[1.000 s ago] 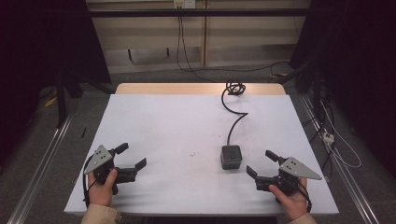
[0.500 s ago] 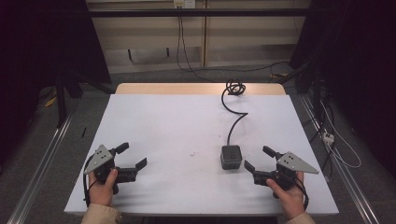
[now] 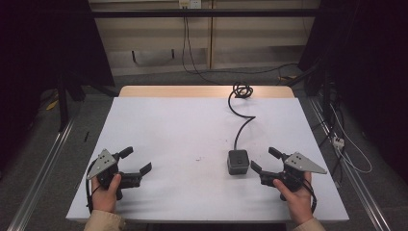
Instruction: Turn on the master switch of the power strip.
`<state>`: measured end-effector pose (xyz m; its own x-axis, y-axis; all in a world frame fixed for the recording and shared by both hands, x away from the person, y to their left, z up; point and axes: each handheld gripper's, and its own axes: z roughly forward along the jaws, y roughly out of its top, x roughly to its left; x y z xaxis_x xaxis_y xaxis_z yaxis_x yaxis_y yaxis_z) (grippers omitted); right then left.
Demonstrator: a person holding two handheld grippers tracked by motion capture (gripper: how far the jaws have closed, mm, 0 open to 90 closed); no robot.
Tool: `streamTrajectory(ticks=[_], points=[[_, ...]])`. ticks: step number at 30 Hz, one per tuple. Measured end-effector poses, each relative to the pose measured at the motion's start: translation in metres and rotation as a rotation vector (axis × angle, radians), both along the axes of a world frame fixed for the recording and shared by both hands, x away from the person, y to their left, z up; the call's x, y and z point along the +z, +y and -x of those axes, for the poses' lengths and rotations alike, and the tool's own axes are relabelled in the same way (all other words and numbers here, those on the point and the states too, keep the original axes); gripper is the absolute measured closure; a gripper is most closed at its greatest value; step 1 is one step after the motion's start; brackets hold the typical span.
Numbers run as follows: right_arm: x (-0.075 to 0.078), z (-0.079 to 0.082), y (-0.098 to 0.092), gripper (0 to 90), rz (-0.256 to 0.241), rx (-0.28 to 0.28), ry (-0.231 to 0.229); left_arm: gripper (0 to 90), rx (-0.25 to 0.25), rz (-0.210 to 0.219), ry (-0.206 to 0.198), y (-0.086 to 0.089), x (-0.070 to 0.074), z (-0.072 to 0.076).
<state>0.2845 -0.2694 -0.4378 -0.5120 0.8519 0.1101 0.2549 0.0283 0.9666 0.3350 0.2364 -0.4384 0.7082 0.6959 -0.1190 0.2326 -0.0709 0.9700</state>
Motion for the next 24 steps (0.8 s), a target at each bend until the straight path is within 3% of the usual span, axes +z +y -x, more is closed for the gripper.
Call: streamTrajectory(ticks=[24], points=[[0.0052,-0.0053,-0.0008,32.0,-0.004,0.026,0.027,3.5,-0.003,-0.003,0.000,-0.0011,-0.0003,-0.0003]])
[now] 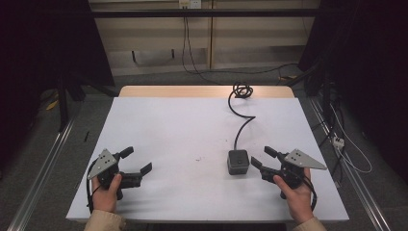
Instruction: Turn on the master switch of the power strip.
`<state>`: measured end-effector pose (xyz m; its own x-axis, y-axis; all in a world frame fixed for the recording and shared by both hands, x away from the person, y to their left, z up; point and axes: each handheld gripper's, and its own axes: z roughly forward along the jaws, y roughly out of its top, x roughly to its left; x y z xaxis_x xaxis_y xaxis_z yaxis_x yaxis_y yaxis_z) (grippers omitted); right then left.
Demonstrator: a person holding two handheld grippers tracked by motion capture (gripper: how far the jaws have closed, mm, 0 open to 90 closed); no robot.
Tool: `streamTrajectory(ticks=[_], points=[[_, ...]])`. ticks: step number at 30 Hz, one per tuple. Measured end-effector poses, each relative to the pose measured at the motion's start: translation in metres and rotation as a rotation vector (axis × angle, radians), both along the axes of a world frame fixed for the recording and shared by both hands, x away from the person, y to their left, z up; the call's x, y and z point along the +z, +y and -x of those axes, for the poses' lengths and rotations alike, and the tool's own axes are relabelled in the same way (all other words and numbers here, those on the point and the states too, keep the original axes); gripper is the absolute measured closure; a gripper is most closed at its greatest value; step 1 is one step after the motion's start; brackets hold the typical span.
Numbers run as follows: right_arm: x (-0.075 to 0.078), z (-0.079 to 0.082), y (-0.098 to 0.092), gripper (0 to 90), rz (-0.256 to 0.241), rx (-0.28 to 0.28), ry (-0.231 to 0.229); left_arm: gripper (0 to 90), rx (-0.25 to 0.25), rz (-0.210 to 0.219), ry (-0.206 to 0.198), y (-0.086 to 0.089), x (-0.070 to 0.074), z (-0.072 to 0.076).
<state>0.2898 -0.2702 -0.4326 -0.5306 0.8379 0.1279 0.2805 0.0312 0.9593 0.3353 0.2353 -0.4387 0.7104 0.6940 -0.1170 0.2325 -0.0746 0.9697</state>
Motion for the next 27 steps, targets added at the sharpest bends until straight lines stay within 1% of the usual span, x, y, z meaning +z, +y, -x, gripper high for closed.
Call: streamTrajectory(ticks=[3,4,5,8,19,20,21,27], points=[[0.0008,0.0000,-0.0004,35.4,0.002,-0.001,-0.001,3.5,0.001,0.004,0.002,-0.0003,-0.0001,0.0001],[0.0014,0.0001,-0.0003,36.5,0.001,-0.002,0.001,3.5,0.000,-0.001,-0.001,0.0000,0.0001,0.0001],[0.0014,0.0001,-0.0003,36.5,0.001,-0.002,0.001,3.5,0.000,-0.001,-0.001,0.0000,0.0001,0.0001],[0.0024,-0.0001,-0.0005,41.9,0.004,0.003,0.009,3.5,0.002,0.002,0.003,-0.0005,-0.0002,0.0001],[0.0045,-0.0027,-0.0012,49.8,-0.006,0.006,0.020,3.5,0.004,0.001,0.002,-0.0011,-0.0001,0.0000],[0.0055,-0.0045,0.0002,53.5,-0.009,0.015,0.017,3.5,0.000,-0.002,-0.001,-0.0010,0.0000,-0.0001],[0.0058,-0.0053,0.0011,55.0,-0.010,0.020,0.016,3.5,0.001,-0.001,-0.001,-0.0010,0.0000,-0.0001],[0.0066,-0.0087,0.0036,60.1,-0.006,0.030,0.023,3.5,0.003,0.000,-0.001,-0.0002,0.0000,-0.0002]])
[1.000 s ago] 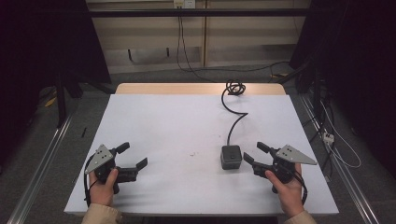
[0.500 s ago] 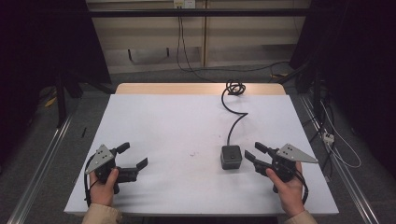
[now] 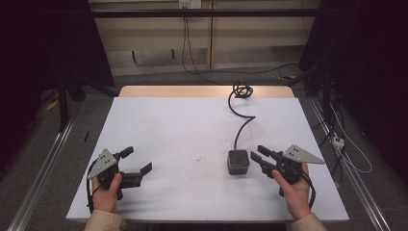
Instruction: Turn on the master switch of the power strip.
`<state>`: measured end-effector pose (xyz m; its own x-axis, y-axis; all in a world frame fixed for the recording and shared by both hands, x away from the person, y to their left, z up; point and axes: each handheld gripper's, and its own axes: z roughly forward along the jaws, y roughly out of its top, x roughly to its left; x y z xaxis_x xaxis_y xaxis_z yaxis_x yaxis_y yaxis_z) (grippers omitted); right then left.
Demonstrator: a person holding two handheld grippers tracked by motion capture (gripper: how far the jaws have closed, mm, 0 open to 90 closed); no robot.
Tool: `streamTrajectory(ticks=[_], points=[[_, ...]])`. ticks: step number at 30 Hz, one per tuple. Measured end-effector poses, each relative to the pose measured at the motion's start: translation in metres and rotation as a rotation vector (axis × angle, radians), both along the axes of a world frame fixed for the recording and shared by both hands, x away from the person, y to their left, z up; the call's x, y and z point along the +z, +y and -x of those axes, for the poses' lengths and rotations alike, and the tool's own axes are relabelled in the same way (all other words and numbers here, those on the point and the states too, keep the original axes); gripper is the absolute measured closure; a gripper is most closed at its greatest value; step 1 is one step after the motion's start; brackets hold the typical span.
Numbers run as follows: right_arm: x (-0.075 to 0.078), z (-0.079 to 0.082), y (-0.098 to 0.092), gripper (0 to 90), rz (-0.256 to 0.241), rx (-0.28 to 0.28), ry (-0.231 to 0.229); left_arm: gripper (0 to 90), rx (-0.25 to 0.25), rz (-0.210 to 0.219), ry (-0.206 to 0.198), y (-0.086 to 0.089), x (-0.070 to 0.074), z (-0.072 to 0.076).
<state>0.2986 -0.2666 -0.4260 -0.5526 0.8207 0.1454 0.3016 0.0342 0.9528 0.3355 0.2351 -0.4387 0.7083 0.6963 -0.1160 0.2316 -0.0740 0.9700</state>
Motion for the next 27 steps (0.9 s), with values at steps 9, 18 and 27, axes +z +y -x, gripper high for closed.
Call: streamTrajectory(ticks=[9,18,27], points=[[0.001,-0.003,0.003,68.8,0.014,0.021,0.013,3.5,0.001,0.003,0.003,0.000,0.000,0.000],[0.001,-0.006,0.006,77.1,0.018,0.040,0.031,3.5,0.003,0.001,0.003,0.000,0.000,0.000],[0.001,-0.008,0.012,80.9,0.021,0.063,0.042,3.5,0.001,0.002,0.004,0.000,0.000,0.000]])
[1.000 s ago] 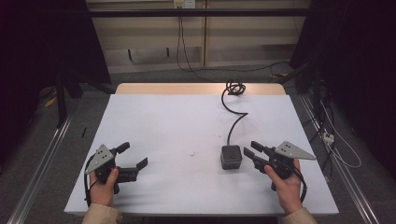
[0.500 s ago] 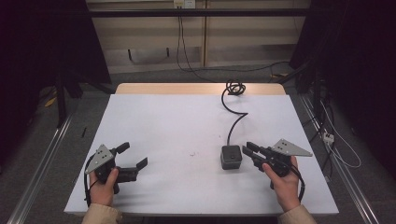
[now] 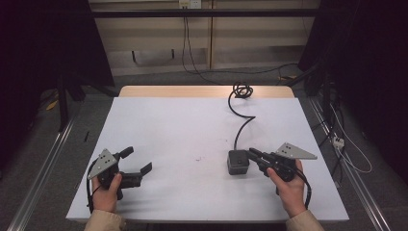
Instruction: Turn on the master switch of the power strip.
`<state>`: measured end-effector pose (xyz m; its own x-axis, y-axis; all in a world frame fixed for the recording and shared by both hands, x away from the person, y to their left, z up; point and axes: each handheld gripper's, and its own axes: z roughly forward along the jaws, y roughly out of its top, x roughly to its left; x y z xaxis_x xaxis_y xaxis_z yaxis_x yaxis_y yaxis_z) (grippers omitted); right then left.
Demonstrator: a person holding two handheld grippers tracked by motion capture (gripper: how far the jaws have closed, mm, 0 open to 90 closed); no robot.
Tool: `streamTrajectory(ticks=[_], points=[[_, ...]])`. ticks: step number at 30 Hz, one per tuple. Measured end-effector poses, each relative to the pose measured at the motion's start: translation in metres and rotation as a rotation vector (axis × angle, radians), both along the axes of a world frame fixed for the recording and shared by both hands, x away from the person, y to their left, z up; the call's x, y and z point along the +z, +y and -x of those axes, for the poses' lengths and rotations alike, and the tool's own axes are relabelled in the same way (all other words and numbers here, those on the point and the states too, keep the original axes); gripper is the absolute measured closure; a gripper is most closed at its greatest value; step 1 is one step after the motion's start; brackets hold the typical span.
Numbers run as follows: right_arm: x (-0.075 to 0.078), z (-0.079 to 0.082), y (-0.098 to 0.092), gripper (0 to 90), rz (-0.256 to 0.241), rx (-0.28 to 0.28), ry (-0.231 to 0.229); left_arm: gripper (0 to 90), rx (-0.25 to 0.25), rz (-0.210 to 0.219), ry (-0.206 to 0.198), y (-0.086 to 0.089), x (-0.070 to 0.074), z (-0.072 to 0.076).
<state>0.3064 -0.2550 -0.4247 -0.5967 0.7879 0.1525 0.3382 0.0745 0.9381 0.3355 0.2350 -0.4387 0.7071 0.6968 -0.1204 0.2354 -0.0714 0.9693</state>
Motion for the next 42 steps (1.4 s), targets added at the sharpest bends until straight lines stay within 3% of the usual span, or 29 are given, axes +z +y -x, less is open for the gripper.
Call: streamTrajectory(ticks=[42], points=[[0.000,-0.004,0.012,90.0,-0.007,0.071,0.037,3.5,-0.001,0.003,0.000,-0.001,0.000,0.000]])
